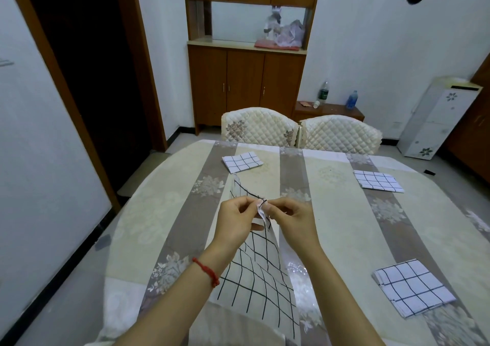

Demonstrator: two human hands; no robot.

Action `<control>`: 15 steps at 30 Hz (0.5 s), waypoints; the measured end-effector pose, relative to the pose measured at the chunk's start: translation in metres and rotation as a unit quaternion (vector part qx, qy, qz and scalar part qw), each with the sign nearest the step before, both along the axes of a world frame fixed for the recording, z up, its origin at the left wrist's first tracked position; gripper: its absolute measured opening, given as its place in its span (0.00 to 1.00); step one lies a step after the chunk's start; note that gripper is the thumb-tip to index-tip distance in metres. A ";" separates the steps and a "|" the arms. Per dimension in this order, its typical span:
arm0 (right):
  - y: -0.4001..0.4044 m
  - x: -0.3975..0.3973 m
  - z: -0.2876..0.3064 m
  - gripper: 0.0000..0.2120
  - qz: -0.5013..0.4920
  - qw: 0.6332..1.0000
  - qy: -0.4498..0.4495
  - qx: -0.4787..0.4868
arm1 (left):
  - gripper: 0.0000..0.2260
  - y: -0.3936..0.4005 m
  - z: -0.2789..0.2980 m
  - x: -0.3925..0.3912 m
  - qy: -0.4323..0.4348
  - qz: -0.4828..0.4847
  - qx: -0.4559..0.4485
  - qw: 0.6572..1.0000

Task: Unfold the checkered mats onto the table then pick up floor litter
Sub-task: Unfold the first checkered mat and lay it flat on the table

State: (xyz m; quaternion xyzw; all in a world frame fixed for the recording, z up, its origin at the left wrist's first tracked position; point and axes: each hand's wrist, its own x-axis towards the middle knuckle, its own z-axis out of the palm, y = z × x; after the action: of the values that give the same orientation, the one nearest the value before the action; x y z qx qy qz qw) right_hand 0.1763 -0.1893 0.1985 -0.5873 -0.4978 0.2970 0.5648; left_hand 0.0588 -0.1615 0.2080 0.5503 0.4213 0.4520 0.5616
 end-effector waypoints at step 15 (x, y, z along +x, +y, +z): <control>0.016 0.020 -0.008 0.11 -0.108 0.994 0.002 0.017 | 0.11 0.040 -0.018 -0.024 0.032 0.088 0.011 0.995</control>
State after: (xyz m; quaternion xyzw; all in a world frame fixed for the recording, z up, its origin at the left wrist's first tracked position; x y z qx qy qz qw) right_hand 0.1965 -0.1732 0.1910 -0.6272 -0.4351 0.2273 0.6046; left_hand 0.0352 -0.1214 0.1896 0.5316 0.4811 0.4865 0.4992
